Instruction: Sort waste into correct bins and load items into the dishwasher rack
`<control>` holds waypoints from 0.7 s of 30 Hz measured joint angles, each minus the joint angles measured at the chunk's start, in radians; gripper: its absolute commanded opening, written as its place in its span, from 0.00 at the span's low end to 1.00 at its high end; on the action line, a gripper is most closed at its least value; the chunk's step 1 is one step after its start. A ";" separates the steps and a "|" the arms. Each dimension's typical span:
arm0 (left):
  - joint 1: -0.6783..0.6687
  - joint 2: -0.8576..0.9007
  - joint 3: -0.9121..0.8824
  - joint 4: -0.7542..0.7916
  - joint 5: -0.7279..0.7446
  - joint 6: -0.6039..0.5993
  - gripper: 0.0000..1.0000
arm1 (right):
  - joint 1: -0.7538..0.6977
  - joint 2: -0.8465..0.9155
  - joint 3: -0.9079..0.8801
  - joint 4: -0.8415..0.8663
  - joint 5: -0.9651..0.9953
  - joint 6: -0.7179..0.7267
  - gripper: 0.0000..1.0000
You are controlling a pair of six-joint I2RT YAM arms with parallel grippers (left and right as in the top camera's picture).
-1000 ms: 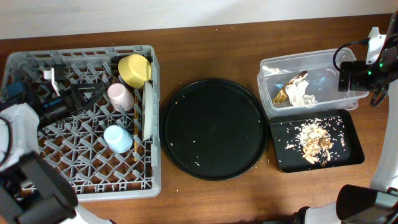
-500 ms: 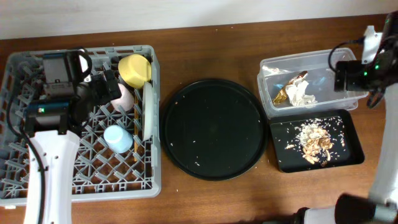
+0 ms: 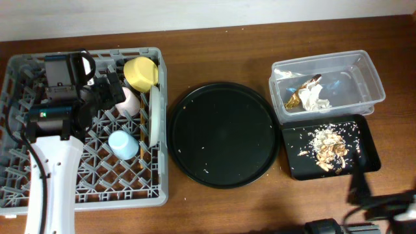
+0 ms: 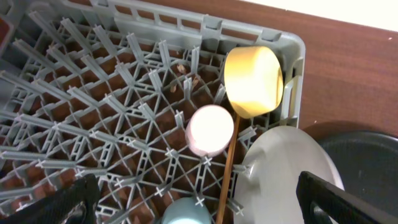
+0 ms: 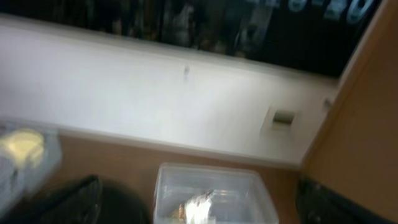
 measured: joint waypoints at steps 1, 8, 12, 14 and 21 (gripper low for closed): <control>0.000 0.001 0.000 -0.001 -0.001 0.000 0.99 | -0.002 -0.122 -0.211 0.164 -0.021 0.000 0.99; 0.000 0.001 0.000 -0.003 -0.001 0.000 1.00 | -0.045 -0.420 -1.139 1.182 -0.181 0.246 0.99; 0.000 0.001 0.000 -0.002 -0.001 0.000 1.00 | -0.045 -0.424 -1.304 1.234 -0.184 0.281 0.99; 0.000 0.001 0.000 -0.003 -0.001 0.000 1.00 | -0.045 -0.426 -1.339 1.170 -0.184 0.283 0.99; 0.000 0.001 0.000 -0.002 -0.001 0.000 1.00 | -0.045 -0.428 -1.342 0.908 -0.180 0.272 0.99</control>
